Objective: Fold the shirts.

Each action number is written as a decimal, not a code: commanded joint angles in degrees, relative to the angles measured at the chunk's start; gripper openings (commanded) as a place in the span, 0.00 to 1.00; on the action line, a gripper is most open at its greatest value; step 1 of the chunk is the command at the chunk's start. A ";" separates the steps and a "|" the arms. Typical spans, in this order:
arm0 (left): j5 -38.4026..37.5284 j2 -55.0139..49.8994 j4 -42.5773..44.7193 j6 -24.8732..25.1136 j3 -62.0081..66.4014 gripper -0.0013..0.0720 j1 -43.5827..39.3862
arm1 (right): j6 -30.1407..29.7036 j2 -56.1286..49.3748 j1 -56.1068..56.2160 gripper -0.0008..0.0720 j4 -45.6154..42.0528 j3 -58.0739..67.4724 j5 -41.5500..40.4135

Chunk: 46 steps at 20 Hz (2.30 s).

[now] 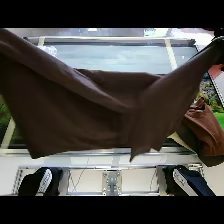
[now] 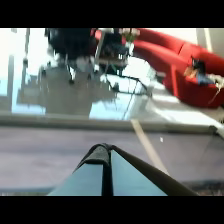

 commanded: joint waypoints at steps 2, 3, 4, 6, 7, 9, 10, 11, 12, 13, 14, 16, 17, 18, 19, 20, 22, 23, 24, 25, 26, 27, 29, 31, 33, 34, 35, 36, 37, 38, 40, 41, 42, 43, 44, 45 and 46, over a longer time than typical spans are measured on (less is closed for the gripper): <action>-1.60 -19.26 9.03 -3.45 0.33 0.04 -4.31 | 0.02 -17.33 0.11 0.04 3.13 -3.63 -1.57; 2.03 -23.85 11.19 -4.37 0.33 0.04 -5.64 | 0.02 -21.88 0.11 0.04 2.97 -5.38 -3.32; 6.34 -28.83 13.11 -6.80 0.33 0.04 -6.80 | 0.02 -25.97 0.11 0.04 3.08 -6.88 -5.51; 13.97 -37.22 12.50 -12.20 0.35 0.04 -8.11 | 0.70 -33.88 0.31 0.05 5.01 -9.81 -11.74; 17.40 -40.54 10.45 -12.90 0.35 0.04 -8.55 | 1.46 -36.98 0.81 0.05 6.36 -10.73 -15.23; 22.77 -45.40 3.04 -11.85 0.37 0.29 -9.05 | 1.51 -42.05 2.47 0.06 9.46 -11.26 -22.43; 25.20 -46.38 -0.63 -10.25 0.39 0.80 -9.07 | 1.51 -43.58 3.43 0.14 11.19 -11.23 -26.36; 27.26 -46.64 -4.44 -7.87 0.39 0.99 -9.07 | 1.44 -44.35 4.39 0.35 12.79 -11.23 -30.86; 28.81 -46.51 -7.65 -5.14 0.74 0.99 -9.05 | 1.44 -44.37 5.18 0.53 13.42 -11.17 -34.75; 29.38 -46.29 -9.97 -2.49 1.92 0.99 -9.03 | 1.25 -44.15 5.62 0.55 13.64 -10.49 -37.31; 29.03 -45.83 -10.58 -0.04 3.72 0.98 -9.03 | 1.25 -43.89 5.66 0.55 13.25 -9.33 -37.73; 26.56 -44.17 -10.45 5.38 8.02 0.98 -8.68 | 1.25 -42.10 4.31 0.55 10.32 -6.97 -35.23; 24.68 -42.80 -10.08 7.87 9.66 0.98 -8.26 | 1.36 -40.44 3.06 0.55 7.52 -6.32 -32.26; 21.42 -40.96 -8.70 9.33 10.88 0.98 -7.52 | 1.55 -38.42 1.49 0.55 4.76 -6.14 -28.24; 17.03 -39.10 -6.73 9.42 11.47 0.98 -6.49 | 2.01 -36.57 -0.02 0.55 2.16 -6.16 -23.74; 10.95 -37.13 -5.03 9.40 11.50 0.98 -5.18 | 2.93 -34.67 -1.53 0.55 -0.94 -6.27 -18.62; -2.21 -34.67 -0.15 9.42 11.39 0.83 -3.08 | 3.48 -31.87 -3.74 0.55 -5.81 -6.29 -8.37; -7.87 -34.40 2.45 9.14 11.37 0.68 -2.43 | 3.41 -30.53 -4.39 0.55 -6.80 -6.88 -4.57; -12.04 -34.40 3.63 9.14 10.97 0.66 -1.88 | 3.43 -28.74 -4.79 0.55 -7.02 -8.87 -3.08; -14.69 -34.38 3.96 9.11 9.70 0.66 -1.42 | 3.41 -26.67 -5.01 0.55 -6.99 -11.87 -2.54; -16.55 -34.38 4.04 9.05 7.61 0.66 -1.01 | 3.41 -24.59 -5.01 0.55 -6.95 -15.65 -2.25; -17.44 -34.27 3.96 9.01 4.66 0.66 -0.70 | 3.41 -22.47 -5.01 0.55 -6.95 -20.37 -2.45; -17.31 -33.66 3.52 9.01 -1.99 0.66 -0.46 | 3.43 -18.67 -5.01 0.55 -6.14 -31.01 -3.39; -16.48 -32.30 2.45 9.38 -9.51 0.66 -0.48 | 3.39 -14.56 -5.01 0.55 -2.75 -42.77 -7.21; -14.88 -30.38 2.43 9.68 -15.58 0.66 -0.46 | 3.56 -10.14 -5.03 0.55 0.92 -53.31 -14.19; -14.08 -29.27 2.56 9.70 -17.81 0.66 -0.46 | 4.79 -8.00 -5.01 0.55 2.69 -57.99 -17.20; -13.62 -28.11 2.51 9.81 -19.61 0.66 -0.46 | 6.03 -6.12 -5.01 0.56 5.66 -62.25 -19.69; -12.76 -27.06 2.47 9.92 -20.85 0.66 -0.48 | 6.21 -4.96 -4.98 0.65 9.73 -65.96 -22.49; -11.23 -25.97 2.16 9.92 -21.81 0.66 -0.48 | 6.16 -4.46 -4.87 0.75 14.80 -69.40 -25.81; -9.31 -24.81 1.55 9.92 -22.58 0.66 -0.48 | 5.70 -4.48 -4.87 0.75 19.98 -72.61 -29.35; -8.46 -22.99 0.55 9.94 -22.86 0.66 -0.48 | 4.31 -4.48 -4.87 0.75 26.99 -77.31 -37.73; -8.63 -22.12 0.31 9.97 -22.86 0.66 -0.48 | 3.34 -4.46 -4.87 0.75 28.44 -78.49 -41.20; -8.74 -21.35 0.33 10.10 -22.86 0.66 -0.48 | 3.37 -4.48 -4.90 0.75 29.11 -79.10 -44.26; -8.90 -20.63 0.31 10.10 -22.86 0.66 -0.48 | 3.39 -4.48 -4.90 0.74 29.14 -79.12 -46.36; -9.18 -20.02 0.31 10.08 -22.86 0.66 -0.48 | 3.39 -4.48 -4.90 0.74 29.97 -79.12 -48.19; -9.46 -19.58 0.15 10.08 -22.86 0.66 -0.48 | 3.39 -4.48 -4.87 0.74 30.47 -79.12 -49.42; -9.57 -19.37 -0.17 10.08 -22.86 0.66 -0.50 | 3.39 -4.52 -4.87 0.73 30.62 -79.14 -49.72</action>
